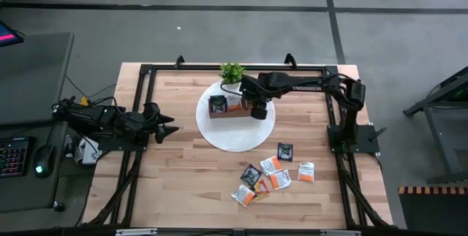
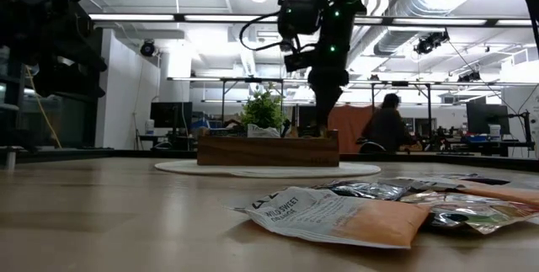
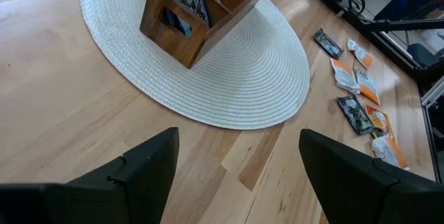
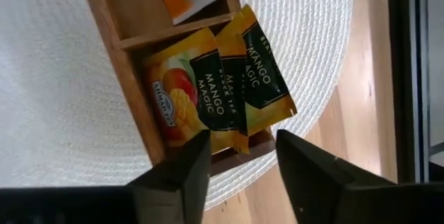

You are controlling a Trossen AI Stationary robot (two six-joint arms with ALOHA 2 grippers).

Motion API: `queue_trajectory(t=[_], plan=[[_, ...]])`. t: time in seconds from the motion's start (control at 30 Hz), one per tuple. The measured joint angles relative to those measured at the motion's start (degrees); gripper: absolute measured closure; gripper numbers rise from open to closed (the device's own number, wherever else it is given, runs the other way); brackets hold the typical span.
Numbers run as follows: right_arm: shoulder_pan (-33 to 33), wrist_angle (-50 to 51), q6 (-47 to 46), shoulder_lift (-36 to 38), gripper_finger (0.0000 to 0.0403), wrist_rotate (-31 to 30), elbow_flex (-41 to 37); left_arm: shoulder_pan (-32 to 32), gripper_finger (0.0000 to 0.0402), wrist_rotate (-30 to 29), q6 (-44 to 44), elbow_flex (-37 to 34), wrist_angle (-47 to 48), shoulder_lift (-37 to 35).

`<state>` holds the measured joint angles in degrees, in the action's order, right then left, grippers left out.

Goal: Pick & Place Tea
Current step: Put the black tea bag into the left section of the wooden organizer

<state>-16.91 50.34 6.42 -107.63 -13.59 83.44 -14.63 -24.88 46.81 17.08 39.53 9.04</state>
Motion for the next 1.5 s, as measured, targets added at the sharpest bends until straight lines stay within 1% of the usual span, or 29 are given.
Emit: queue_trajectory(t=[0.17, 0.33, 0.53, 0.77, 0.97, 1.17, 1.33, 1.5], plan=[[0.0, 0.6, 0.0, 2.7, 0.021, 0.4, 0.0, 0.0, 0.0105, 0.0, 0.0, 0.0, 0.0, 0.0], [0.1, 2.3, -0.4, 6.7, 0.0195, 0.2, 0.1, 0.0, 0.0105, 0.0, 0.0, 0.0, 0.0, 0.0], [1.7, 7.3, -3.0, 12.6, 0.0194, 0.0, 0.1, 0.0, 0.0105, 0.0, 0.0, 0.0, 0.0, 0.0], [4.9, 15.9, -8.3, 19.7, 0.0194, 0.2, 0.2, 0.0, 0.0105, 0.0, 0.0, 0.0, 0.0, 0.0], [8.6, 24.5, -13.7, 24.3, 0.0194, 0.3, 0.2, 0.0, 0.0105, 0.0, 0.0, 0.0, 0.0, 0.0], [12.1, 30.5, -16.7, 27.5, 0.0194, 0.1, 0.1, 0.0, 0.0105, 0.0, 0.0, 0.0, 0.0, 0.0], [14.1, 33.6, -16.9, 28.9, 0.0194, 0.3, 0.1, 0.0, 0.0105, 0.0, 0.0, 0.0, 0.0, 0.0], [14.3, 33.8, -16.7, 29.0, 0.0194, 3.5, -0.2, 0.0, 0.0105, 0.0, 0.0, 0.0, 0.0, 0.0]])
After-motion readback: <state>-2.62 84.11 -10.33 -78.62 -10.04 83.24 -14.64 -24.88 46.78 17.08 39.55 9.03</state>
